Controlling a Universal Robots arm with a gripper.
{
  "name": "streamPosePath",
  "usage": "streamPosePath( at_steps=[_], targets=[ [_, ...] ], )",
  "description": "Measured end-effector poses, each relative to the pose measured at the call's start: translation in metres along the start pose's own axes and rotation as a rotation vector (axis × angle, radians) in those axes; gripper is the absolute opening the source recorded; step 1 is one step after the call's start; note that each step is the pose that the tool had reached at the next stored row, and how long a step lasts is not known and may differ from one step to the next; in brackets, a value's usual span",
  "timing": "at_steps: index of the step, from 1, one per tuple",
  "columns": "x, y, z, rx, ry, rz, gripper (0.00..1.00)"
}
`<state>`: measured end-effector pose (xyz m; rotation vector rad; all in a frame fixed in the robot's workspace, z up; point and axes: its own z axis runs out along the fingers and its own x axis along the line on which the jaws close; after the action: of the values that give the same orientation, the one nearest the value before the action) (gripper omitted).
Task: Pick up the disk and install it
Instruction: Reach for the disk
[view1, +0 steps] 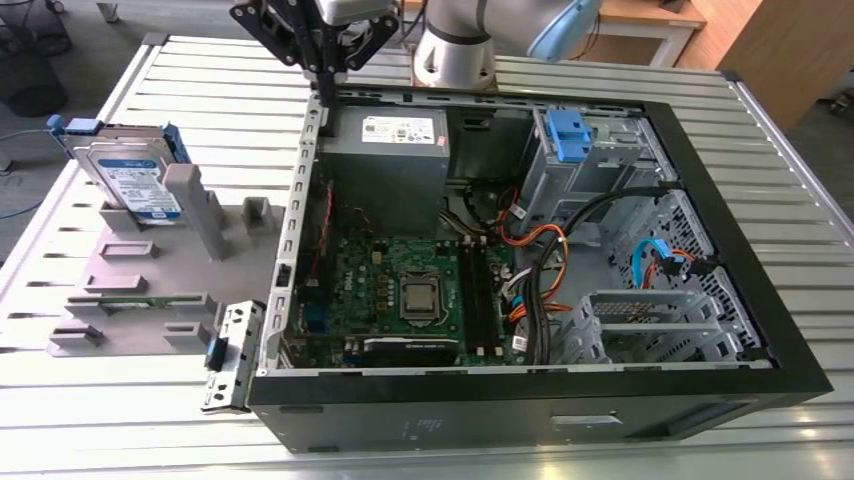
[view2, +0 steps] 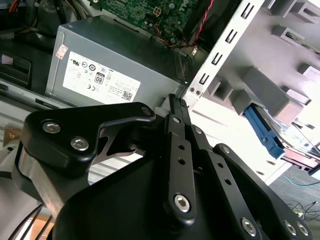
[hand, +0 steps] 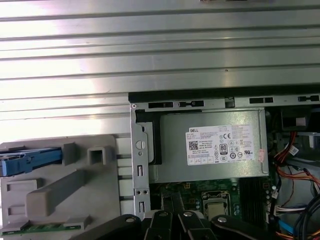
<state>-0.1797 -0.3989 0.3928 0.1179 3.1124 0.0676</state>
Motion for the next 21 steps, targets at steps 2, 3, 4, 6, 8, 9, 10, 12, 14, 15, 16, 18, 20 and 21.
streamPosePath(
  at_steps=[2, 3, 4, 6, 8, 9, 10, 12, 14, 15, 16, 18, 20, 21],
  targets=[
    [0.0013, -0.0001, 0.0, 0.0, 0.0, 0.0, 0.11],
    [0.0018, -0.0001, 0.0, 0.0, 0.0, 0.0, 0.11],
    [0.0023, -0.0002, -0.0001, 0.0, 0.0, 0.0, 0.11],
    [0.0034, -0.0002, -0.0001, 0.0, 0.0, 0.0, 0.11],
    [0.0044, -0.0003, -0.0001, 0.0, 0.0, 0.0, 0.11],
    [0.0049, -0.0004, -0.0001, 0.0, 0.0, 0.0, 0.11],
    [0.0054, -0.0004, -0.0001, 0.0, -0.0001, 0.0, 0.11],
    [0.0069, -0.0005, -0.0002, 0.0, 0.0, 0.0, 0.11],
    [0.0079, -0.0006, -0.0002, -0.0001, -0.0001, 0.0, 0.11],
    [0.0083, -0.0006, -0.0002, 0.0, 0.0, 0.0, 0.11],
    [0.0087, -0.0006, -0.0002, 0.0, 0.0, 0.0, 0.11],
    [0.0092, -0.0007, -0.0002, 0.0, 0.0, 0.0, 0.11],
    [0.0095, -0.0007, -0.0003, 0.0, 0.0, 0.0, 0.11],
    [0.0098, -0.0007, -0.0002, 0.0, 0.0, 0.0, 0.11]
  ],
)
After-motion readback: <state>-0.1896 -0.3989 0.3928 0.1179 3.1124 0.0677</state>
